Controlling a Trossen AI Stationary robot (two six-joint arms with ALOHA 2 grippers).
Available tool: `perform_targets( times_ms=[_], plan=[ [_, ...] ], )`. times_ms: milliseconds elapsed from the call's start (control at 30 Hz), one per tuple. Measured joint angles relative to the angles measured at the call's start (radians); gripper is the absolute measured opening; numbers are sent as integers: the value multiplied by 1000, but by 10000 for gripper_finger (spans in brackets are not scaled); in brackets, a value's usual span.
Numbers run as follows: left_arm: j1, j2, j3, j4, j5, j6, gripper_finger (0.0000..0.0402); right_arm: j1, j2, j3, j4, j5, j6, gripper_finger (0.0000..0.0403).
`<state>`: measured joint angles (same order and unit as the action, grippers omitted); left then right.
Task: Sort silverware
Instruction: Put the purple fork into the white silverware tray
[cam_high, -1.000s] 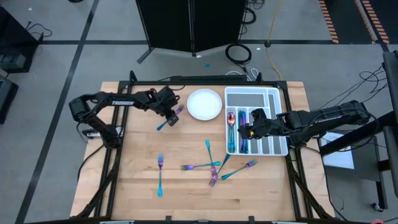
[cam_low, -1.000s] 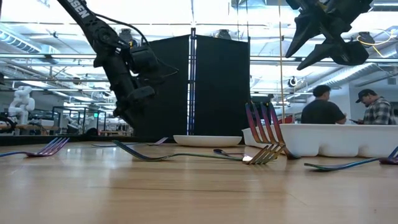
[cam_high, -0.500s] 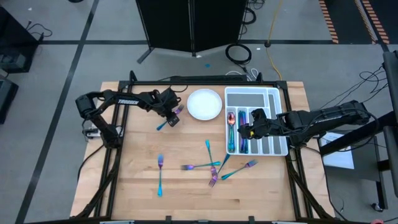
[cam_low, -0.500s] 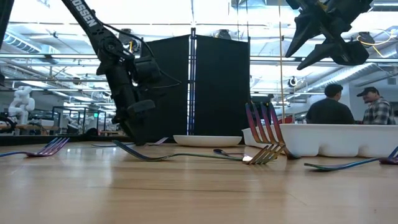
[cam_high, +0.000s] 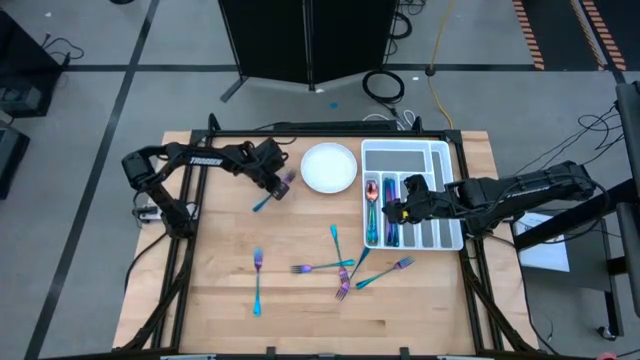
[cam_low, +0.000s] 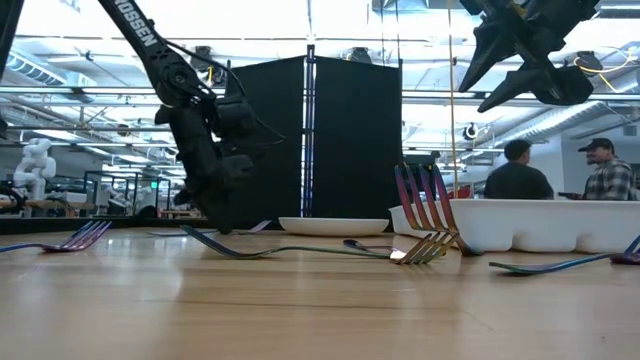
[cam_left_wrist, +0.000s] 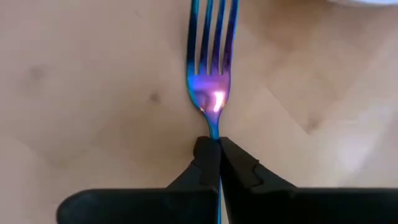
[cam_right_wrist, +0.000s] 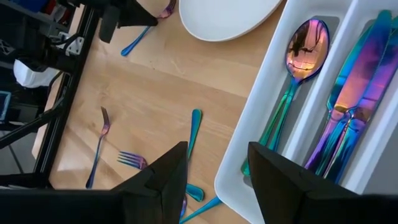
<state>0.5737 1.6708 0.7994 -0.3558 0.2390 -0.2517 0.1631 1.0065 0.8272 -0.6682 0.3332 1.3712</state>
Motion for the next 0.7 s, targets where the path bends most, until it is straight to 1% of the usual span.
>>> perform_targets(
  times_ms=[133, 267, 367, 433, 500, 633, 700],
  plan=[
    [7, -50, -8, -72, 87, -68, 1, 18, 0, 0, 0, 0, -20, 160],
    [2, -147, -6, -99, 125, -137, 1, 40, 0, 0, -1, 2, -30, 160],
    [-20, -223, -7, -100, 135, -232, 1, 54, 0, 0, -1, 5, -42, 160],
    [-48, -270, -6, -46, 139, -321, 1, 59, 0, 0, 1, 14, -48, 160],
    [-89, -298, -6, 38, 137, -430, 1, 67, -1, 0, 13, 47, -48, 160],
    [-209, -296, -5, 307, 132, -664, 0, 76, -21, 0, 15, 108, -56, 160],
    [-272, -261, -5, 464, 86, -781, 0, 75, -40, 0, 15, 116, -62, 160]
  ],
)
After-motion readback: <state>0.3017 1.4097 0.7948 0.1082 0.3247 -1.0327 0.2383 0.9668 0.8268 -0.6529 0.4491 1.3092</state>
